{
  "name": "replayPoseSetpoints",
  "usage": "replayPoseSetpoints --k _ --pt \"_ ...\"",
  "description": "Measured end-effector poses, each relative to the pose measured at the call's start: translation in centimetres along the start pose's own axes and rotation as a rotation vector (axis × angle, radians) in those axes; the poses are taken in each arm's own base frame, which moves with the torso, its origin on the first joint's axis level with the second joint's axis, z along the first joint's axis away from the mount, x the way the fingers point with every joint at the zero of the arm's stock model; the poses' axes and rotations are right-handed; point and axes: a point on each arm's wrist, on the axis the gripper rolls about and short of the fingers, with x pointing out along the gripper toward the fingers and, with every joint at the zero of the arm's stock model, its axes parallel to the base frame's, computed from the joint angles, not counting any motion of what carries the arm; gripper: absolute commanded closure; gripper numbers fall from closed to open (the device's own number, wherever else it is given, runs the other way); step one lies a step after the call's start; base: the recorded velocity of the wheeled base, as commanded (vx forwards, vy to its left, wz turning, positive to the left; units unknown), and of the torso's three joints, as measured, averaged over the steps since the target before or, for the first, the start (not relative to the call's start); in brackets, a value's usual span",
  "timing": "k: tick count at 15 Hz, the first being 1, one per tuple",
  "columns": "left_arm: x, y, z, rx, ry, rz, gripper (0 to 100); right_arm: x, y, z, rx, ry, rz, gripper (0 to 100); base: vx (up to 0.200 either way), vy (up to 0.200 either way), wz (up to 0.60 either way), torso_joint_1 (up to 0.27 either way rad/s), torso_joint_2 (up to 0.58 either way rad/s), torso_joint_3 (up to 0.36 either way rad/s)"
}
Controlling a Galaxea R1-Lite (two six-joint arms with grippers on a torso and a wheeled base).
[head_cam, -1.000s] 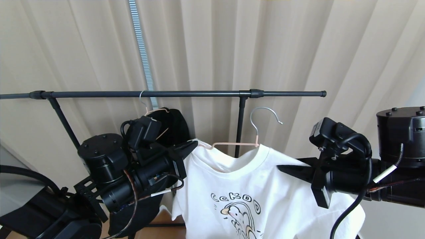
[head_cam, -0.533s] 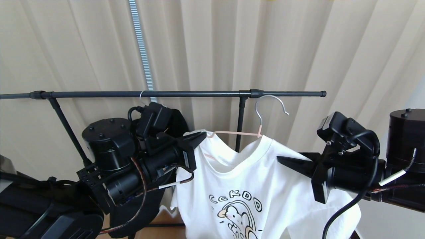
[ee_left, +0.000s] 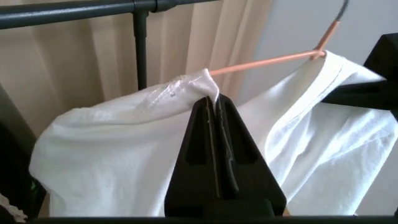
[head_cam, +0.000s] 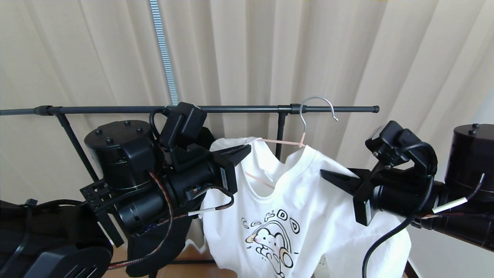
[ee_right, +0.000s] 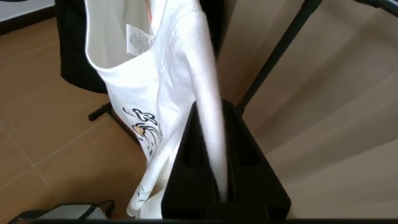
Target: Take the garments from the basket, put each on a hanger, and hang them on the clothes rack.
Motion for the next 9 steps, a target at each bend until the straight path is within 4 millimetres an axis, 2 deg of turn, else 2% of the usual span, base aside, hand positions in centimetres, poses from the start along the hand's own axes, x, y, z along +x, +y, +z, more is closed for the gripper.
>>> replayPoseSetpoints --k 9 --pt "-0.7 -1.5 0.9 0.001 -0.014 -0.018 100 3.2 1.2 -1.1 -0.025 0.028 -0.188 100 0.000 0.000 0.00 0.000 0.00 0.000"
